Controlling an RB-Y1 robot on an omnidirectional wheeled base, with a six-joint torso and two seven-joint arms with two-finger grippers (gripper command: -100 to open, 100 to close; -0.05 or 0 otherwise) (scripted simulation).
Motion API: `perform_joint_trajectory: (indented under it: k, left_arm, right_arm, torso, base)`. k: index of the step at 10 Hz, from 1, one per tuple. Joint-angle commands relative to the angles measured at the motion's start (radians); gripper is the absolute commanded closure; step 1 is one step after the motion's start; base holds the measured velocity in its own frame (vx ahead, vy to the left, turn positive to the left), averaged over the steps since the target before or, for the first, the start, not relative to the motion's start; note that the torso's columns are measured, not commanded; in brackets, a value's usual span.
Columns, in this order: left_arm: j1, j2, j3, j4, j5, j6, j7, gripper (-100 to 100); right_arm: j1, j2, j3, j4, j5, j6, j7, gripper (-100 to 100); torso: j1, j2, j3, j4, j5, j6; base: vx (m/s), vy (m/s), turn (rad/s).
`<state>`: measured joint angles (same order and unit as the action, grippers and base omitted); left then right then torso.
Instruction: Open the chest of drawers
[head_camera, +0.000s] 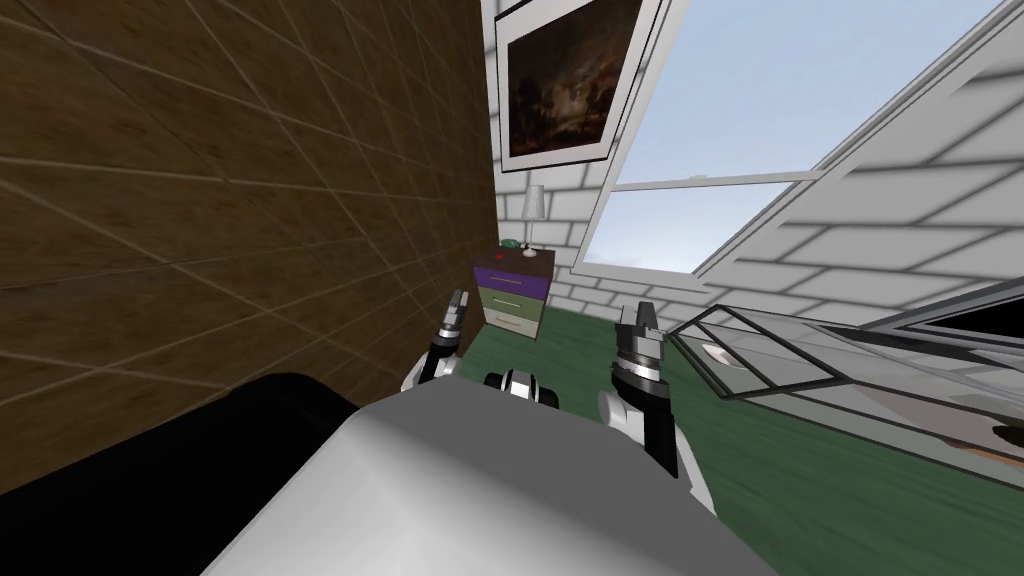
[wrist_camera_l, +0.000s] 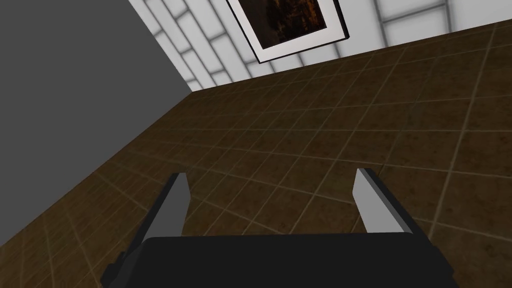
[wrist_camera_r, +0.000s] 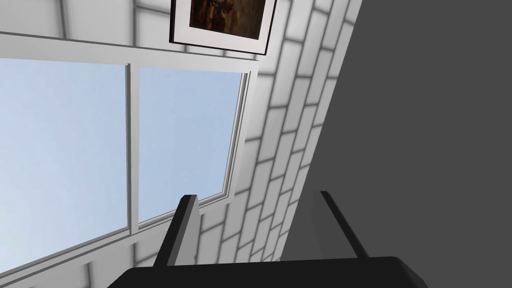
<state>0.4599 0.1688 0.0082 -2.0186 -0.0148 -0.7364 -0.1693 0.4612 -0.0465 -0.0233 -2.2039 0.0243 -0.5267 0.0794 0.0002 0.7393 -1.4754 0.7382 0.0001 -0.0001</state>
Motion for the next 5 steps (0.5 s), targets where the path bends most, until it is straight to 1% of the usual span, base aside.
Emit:
perform_joint_trajectory:
  k: [1, 2, 3, 5]
  left_arm:
    - [-0.015, 0.009, 0.007, 0.078, -0.005, -0.062, -0.01, -100]
    - [-0.022, 0.011, 0.011, 0.108, -0.006, -0.09, -0.014, -100]
    - [-0.022, 0.011, 0.011, 0.12, -0.006, -0.09, -0.014, -100]
    - [-0.038, 0.011, 0.021, 0.19, -0.01, -0.15, -0.022, -100]
  right_arm:
    - [0.0, 0.0, 0.0, 0.0, 0.0, 0.0, 0.0, 0]
    - [0.0, 0.0, 0.0, 0.0, 0.0, 0.0, 0.0, 0]
    - [0.0, 0.0, 0.0, 0.0, 0.0, 0.0, 0.0, 0]
    - [0.0, 0.0, 0.0, 0.0, 0.0, 0.0, 0.0, 0]
  torso:
    - [-0.001, 0.0, 0.001, 0.0, 0.0, 0.0]
    - [0.0, -0.001, -0.001, 0.0, 0.0, 0.0]
    - [0.0, -0.004, -0.002, -0.001, 0.0, 0.0]
    - [0.0, 0.0, 0.0, 0.0, 0.0, 0.0]
  base:
    - [0.112, -0.033, -0.043]
    - [0.154, -0.027, -0.04]
    - [0.105, -0.028, -0.011]
    - [0.101, -0.031, -0.034]
